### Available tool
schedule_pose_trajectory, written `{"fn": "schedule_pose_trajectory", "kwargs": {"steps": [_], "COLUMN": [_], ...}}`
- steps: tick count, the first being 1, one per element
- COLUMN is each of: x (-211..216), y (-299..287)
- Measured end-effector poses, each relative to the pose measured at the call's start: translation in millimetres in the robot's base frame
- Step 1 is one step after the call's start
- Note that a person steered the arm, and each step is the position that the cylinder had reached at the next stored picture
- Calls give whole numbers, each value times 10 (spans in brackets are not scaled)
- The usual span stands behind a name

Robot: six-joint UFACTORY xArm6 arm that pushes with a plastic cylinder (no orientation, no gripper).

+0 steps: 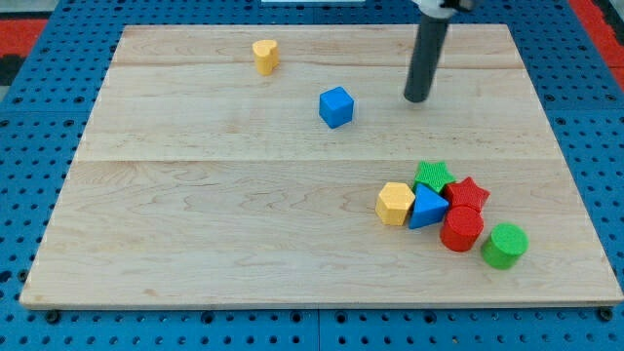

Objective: Push the blue cube into the green star

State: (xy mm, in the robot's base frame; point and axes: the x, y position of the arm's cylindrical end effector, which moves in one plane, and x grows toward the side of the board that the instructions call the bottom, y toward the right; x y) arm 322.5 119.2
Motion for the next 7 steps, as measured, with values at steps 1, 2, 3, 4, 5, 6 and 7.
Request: {"fn": "schedule_pose_trajectory", "kwargs": {"steps": [1, 2, 3, 4, 5, 6, 7], "x": [-394, -379, 524, 1122, 801, 540, 742], "y": [-562, -1001, -1163, -878, -1355, -1342, -567]}}
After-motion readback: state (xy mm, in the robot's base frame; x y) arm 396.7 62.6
